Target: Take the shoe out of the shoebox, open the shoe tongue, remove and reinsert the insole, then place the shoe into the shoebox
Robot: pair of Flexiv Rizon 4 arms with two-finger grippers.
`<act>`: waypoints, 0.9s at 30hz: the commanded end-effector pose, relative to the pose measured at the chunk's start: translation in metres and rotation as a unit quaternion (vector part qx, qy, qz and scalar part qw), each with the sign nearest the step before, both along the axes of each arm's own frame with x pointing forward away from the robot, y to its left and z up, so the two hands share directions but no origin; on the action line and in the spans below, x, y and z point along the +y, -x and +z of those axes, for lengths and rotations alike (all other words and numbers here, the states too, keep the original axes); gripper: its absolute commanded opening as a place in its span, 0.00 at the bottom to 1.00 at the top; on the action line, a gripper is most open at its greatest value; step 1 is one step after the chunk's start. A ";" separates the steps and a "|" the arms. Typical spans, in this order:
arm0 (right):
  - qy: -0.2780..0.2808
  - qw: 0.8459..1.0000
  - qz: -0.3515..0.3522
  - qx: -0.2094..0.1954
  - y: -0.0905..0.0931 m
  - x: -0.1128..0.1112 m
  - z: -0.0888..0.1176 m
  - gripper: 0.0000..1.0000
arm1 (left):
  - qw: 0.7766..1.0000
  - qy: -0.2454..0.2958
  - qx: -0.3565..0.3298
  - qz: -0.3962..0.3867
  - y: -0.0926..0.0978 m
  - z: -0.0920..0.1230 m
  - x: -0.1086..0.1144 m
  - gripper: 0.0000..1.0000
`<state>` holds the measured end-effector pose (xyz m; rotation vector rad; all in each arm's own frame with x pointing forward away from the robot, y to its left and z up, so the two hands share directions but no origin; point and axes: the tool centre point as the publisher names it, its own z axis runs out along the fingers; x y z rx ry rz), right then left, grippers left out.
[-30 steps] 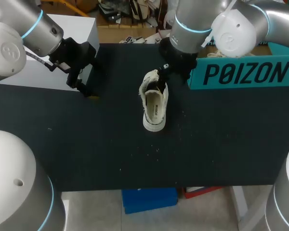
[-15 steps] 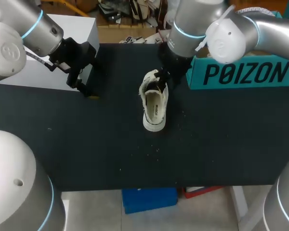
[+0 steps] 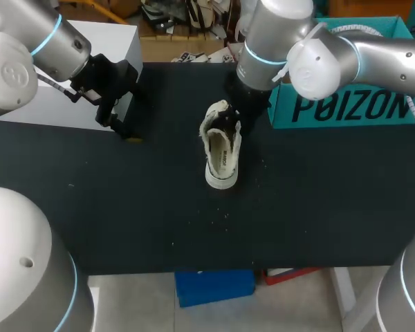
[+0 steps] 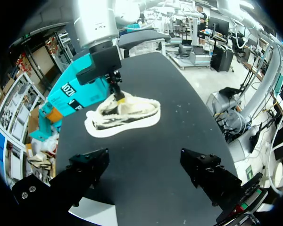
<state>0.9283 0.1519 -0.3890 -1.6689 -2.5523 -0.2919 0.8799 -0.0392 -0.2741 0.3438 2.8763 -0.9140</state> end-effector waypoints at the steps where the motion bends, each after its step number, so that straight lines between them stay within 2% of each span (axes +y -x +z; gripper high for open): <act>1: -0.002 1.000 -0.006 0.000 0.001 0.003 -0.011 0.35 | 1.000 -0.001 0.000 0.000 0.000 0.000 0.000 1.00; 5: -0.005 1.000 -0.012 0.002 0.005 0.009 -0.019 0.35 | 1.000 -0.001 0.000 0.000 0.000 0.000 0.000 1.00; 7: -0.006 1.000 -0.015 0.005 0.007 0.012 -0.023 0.31 | 1.000 -0.001 0.000 0.000 0.000 0.000 0.000 1.00; 8: -0.007 1.000 -0.017 0.005 0.007 0.012 -0.025 0.27 | 1.000 -0.001 0.000 0.000 0.000 0.000 0.000 1.00; 9: -0.007 1.000 -0.018 0.005 0.008 0.013 -0.027 0.18 | 1.000 -0.001 0.000 0.000 0.000 0.000 0.000 1.00; 10: -0.007 1.000 -0.018 0.005 0.008 0.014 -0.028 0.02 | 1.000 -0.001 0.000 0.000 0.000 0.000 0.000 1.00; 11: -0.007 1.000 -0.019 0.005 0.008 0.015 -0.028 0.00 | 1.000 -0.001 0.000 0.000 0.000 0.000 0.000 1.00; 16: -0.002 1.000 -0.019 0.002 0.007 0.018 -0.024 0.00 | 1.000 -0.001 0.000 0.000 0.000 0.000 0.000 1.00; 21: -0.003 1.000 -0.014 -0.003 0.010 0.017 -0.010 0.00 | 1.000 -0.001 0.000 0.000 0.000 0.000 0.000 1.00; 27: -0.024 1.000 0.011 -0.013 0.021 0.011 0.029 0.00 | 1.000 -0.001 0.000 0.000 0.000 0.000 0.000 1.00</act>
